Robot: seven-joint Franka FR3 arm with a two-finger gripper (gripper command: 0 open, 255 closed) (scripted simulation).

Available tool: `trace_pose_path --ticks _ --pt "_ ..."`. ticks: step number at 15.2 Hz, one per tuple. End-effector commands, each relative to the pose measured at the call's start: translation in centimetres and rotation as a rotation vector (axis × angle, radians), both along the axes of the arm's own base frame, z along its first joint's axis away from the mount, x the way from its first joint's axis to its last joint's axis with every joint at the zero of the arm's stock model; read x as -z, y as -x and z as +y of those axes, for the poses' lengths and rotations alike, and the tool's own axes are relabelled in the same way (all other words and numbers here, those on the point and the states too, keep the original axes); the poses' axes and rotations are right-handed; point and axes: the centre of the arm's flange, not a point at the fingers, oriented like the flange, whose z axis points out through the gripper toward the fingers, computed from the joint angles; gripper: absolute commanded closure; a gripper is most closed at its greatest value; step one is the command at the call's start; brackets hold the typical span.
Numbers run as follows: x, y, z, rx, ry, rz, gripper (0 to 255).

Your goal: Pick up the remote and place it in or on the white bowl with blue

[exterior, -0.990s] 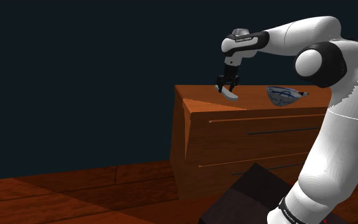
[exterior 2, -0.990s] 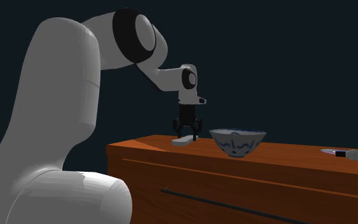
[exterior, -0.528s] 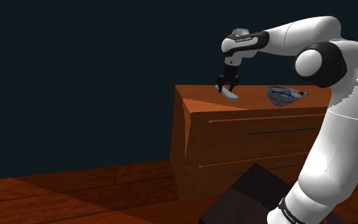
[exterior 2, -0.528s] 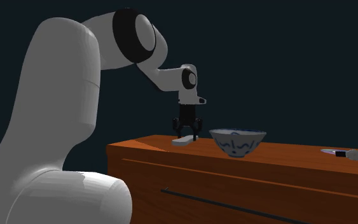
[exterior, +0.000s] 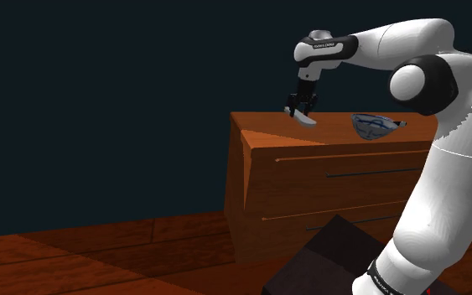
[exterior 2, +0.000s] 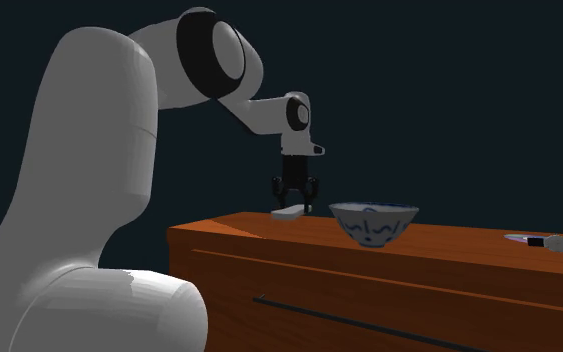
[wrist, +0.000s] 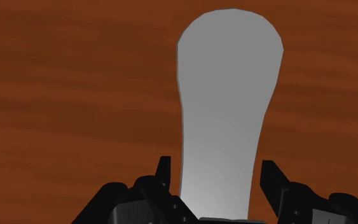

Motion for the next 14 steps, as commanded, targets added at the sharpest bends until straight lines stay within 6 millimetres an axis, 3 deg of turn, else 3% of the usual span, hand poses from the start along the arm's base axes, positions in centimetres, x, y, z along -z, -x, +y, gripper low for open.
trace_pose_path --ticks 1,14 --pt "-1.1 -0.2 0.1 0.000 0.000 0.000 255" --pt "-8.0 -0.2 0.1 0.000 0.000 0.000 255"
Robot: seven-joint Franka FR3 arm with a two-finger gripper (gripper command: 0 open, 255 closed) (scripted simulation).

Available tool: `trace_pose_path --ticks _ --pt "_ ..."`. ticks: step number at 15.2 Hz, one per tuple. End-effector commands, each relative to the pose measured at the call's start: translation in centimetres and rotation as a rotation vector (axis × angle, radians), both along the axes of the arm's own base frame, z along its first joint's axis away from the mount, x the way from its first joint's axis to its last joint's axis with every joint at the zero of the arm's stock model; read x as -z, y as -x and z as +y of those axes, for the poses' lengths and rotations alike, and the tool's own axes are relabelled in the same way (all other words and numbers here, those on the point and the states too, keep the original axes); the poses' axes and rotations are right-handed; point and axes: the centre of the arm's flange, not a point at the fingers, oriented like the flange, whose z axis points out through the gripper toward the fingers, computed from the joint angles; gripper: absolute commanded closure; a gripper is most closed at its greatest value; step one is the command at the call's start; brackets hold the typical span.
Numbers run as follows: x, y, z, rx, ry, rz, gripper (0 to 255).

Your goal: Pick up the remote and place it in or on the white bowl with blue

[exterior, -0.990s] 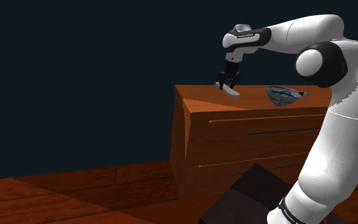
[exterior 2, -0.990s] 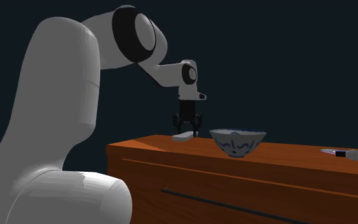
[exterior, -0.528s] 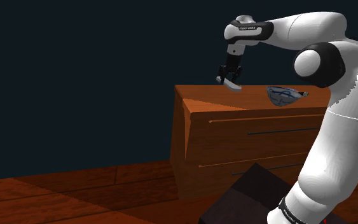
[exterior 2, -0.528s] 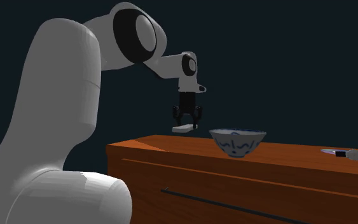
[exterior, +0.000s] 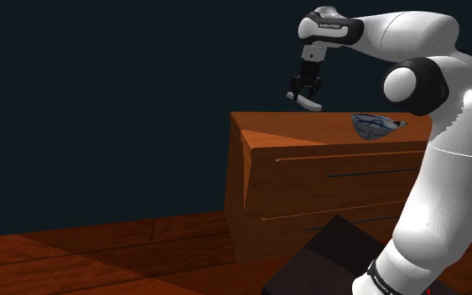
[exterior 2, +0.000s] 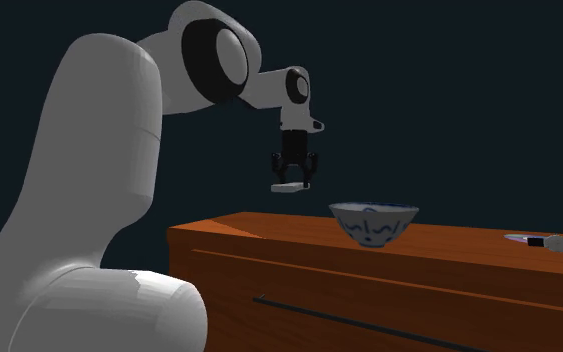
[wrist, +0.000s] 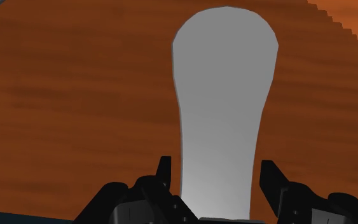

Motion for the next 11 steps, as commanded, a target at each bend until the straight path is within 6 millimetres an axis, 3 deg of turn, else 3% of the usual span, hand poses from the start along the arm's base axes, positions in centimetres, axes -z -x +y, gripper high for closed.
trace_pose_path --ticks 1,9,11 --pt "-1.1 0.0 0.0 0.000 0.000 0.000 255" --pt "-5.1 0.0 0.0 0.000 0.000 0.000 255" --pt "-5.2 2.3 -1.3 0.000 0.000 0.000 255"
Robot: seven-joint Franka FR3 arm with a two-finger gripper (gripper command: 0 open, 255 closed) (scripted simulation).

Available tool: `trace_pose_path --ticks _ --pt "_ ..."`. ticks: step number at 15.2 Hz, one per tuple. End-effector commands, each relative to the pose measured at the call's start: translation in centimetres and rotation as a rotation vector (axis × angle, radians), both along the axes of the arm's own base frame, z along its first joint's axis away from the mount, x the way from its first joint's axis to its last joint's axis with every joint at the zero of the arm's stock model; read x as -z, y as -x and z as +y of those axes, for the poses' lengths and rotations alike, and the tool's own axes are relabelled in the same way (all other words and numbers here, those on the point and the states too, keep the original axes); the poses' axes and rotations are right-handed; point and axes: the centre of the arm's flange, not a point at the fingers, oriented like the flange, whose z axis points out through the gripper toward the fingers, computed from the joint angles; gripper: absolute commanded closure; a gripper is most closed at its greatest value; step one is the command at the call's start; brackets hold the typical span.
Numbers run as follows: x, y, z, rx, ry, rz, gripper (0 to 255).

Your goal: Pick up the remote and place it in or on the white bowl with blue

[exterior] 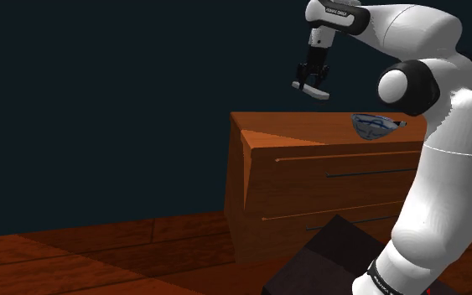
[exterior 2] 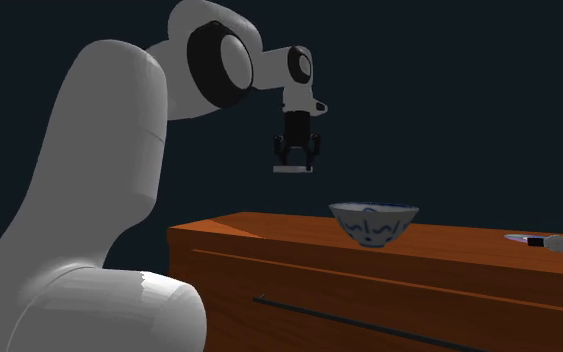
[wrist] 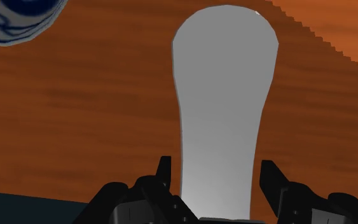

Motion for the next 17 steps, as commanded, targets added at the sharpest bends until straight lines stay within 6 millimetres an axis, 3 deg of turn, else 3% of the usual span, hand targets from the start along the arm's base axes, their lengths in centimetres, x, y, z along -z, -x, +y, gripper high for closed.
trace_pose_path --ticks 1,17 --pt "0.0 2.2 -1.2 0.000 0.000 -0.001 255" --pt "-0.6 20.8 -11.3 0.000 0.000 -0.001 255"
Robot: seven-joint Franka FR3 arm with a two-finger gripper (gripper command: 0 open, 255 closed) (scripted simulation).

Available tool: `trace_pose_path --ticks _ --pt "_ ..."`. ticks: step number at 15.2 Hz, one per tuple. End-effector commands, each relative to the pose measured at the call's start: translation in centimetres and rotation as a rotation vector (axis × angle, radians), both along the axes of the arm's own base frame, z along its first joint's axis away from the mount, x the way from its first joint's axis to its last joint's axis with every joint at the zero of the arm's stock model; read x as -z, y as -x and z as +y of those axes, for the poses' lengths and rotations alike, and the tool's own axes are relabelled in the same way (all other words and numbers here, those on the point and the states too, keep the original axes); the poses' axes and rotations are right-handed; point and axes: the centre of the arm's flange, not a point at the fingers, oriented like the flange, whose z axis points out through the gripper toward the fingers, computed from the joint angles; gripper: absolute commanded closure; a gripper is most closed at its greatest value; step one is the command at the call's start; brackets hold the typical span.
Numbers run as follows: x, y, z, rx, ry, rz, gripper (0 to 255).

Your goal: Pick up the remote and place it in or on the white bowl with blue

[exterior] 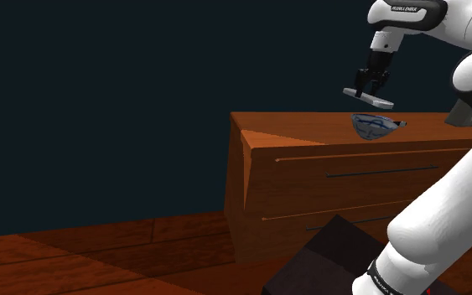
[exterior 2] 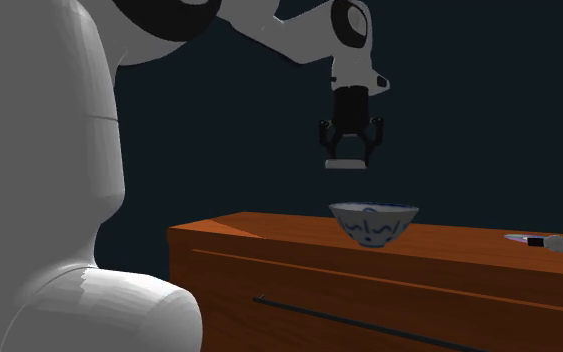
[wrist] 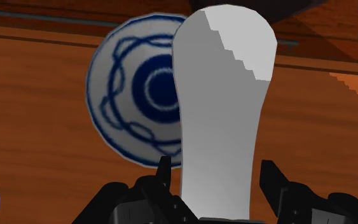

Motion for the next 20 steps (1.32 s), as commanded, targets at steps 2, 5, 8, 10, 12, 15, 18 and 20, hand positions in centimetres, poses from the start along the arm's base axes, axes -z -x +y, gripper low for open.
trace_pose_path --ticks 2,5,8,10,12,15,18,20 --pt "0.0 3.7 -1.9 -0.002 0.000 0.000 255" --pt "0.5 5.8 -3.0 -0.002 0.000 0.000 255" --pt "2.1 5.8 -3.0 -0.002 0.000 0.000 255" --pt "3.1 5.8 -3.0 -0.002 0.000 0.000 255" --pt "4.2 5.8 -3.0 -0.002 0.000 0.000 255" --pt "5.8 5.8 -3.0 -0.002 0.000 0.000 255" --pt "7.4 5.8 -3.0 -0.002 0.000 0.000 255" --pt "7.8 5.8 -3.0 -0.002 0.000 0.000 255"
